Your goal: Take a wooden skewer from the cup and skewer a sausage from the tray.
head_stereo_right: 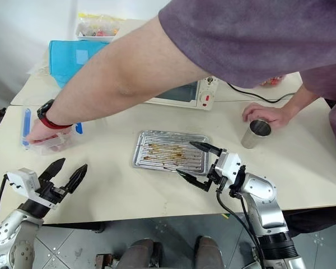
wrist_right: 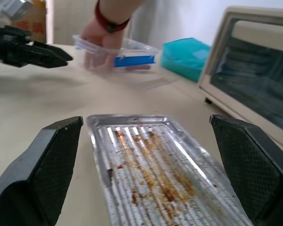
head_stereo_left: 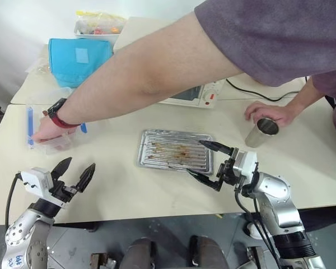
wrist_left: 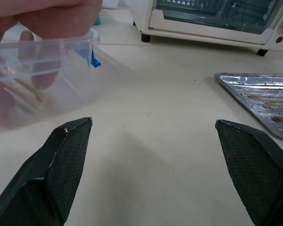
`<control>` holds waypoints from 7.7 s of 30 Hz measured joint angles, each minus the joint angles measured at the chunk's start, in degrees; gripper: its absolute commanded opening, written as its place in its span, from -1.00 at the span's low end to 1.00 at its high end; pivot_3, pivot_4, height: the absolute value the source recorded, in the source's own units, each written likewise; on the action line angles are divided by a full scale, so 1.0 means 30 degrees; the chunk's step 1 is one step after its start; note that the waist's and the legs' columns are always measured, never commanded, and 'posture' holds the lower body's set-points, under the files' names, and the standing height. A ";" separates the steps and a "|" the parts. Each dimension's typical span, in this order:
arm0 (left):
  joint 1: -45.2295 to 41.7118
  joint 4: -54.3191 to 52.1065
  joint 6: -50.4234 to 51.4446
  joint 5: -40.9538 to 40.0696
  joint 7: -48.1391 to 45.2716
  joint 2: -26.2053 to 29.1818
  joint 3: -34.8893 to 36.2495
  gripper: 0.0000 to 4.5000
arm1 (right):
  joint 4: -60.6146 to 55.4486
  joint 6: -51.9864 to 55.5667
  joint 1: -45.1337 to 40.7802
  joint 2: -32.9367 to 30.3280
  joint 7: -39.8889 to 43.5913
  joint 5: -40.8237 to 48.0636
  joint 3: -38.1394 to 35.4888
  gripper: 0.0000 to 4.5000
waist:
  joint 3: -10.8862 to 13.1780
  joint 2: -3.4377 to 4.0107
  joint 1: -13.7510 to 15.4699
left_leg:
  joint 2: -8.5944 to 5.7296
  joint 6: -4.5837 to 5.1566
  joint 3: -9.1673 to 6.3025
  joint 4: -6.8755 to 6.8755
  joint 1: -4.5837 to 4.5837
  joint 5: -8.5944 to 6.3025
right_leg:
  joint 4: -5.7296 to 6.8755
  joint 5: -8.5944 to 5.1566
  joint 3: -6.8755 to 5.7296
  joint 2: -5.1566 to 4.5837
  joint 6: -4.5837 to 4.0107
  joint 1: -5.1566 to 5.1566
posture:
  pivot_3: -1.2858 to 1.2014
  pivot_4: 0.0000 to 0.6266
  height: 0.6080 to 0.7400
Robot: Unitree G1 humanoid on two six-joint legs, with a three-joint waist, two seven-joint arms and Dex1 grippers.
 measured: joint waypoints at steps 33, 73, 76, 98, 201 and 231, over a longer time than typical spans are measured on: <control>0.0543 -0.0550 -0.0098 -0.0408 0.0192 -0.0442 -0.0005 0.97 | 0.0011 -0.0117 -0.0888 -0.1011 0.1630 -0.0063 0.0573 1.00 | -0.0002 -0.0005 0.0029 | 0.0001 0.0000 0.0003 0.0001 -0.0004 0.0000 | -0.0027 0.0000 -0.0002 0.0000 0.0000 0.0009 | 0.03 -0.52 1.00; 0.0594 -0.0862 -0.1093 0.0829 -0.6161 0.4708 -0.1187 0.97 | 0.1127 -0.0380 0.1296 -0.4031 0.2441 0.1072 -0.2980 1.00 | -0.0001 -0.0003 0.0051 | 0.0000 0.0005 0.0013 -0.0015 -0.0013 -0.0003 | -0.0076 0.0000 -0.0006 -0.0001 -0.0001 0.0018 | 0.03 -0.52 1.00; 0.0724 -0.1081 -0.1158 0.1028 -0.6766 0.4815 -0.1560 0.97 | 0.1118 -0.0320 0.2413 -0.4573 0.3024 0.1285 -0.3532 1.00 | 0.0000 -0.0001 0.0028 | 0.0011 0.0005 0.0029 -0.0012 0.0003 -0.0003 | -0.0099 -0.0001 -0.0004 0.0007 -0.0001 0.0042 | 0.03 -0.52 1.00; 0.0571 -0.1972 0.0237 0.0794 -0.2759 0.1690 -0.1187 0.97 | 0.0768 0.1058 0.0542 -0.2150 0.2214 0.1257 -0.2099 1.00 | 0.0000 0.0000 0.0022 | 0.0018 0.0004 0.0013 0.0000 0.0003 -0.0003 | -0.0087 0.0000 0.0004 0.0002 -0.0001 0.0039 | 0.03 -0.52 1.00; -0.0479 0.0001 -0.0975 0.0669 -0.1548 0.1055 -0.0887 0.97 | 0.1253 0.0727 -0.1114 0.0270 0.0679 -0.0143 -0.0219 1.00 | -0.0015 -0.0026 -0.0003 | -0.0001 0.0003 -0.0003 0.0005 -0.0007 -0.0015 | -0.0021 0.0000 -0.0008 -0.0003 0.0000 0.0007 | 0.03 -0.52 1.00; -0.0872 -0.0653 -0.0268 0.0410 -0.1322 0.0942 -0.1024 0.97 | 0.0590 0.0863 -0.0778 -0.0371 0.0607 0.0948 -0.0876 1.00 | -0.0016 -0.0026 0.0010 | -0.0005 0.0004 -0.0003 0.0002 -0.0009 -0.0015 | -0.0024 0.0000 -0.0009 -0.0002 -0.0001 0.0009 | 0.03 -0.52 1.00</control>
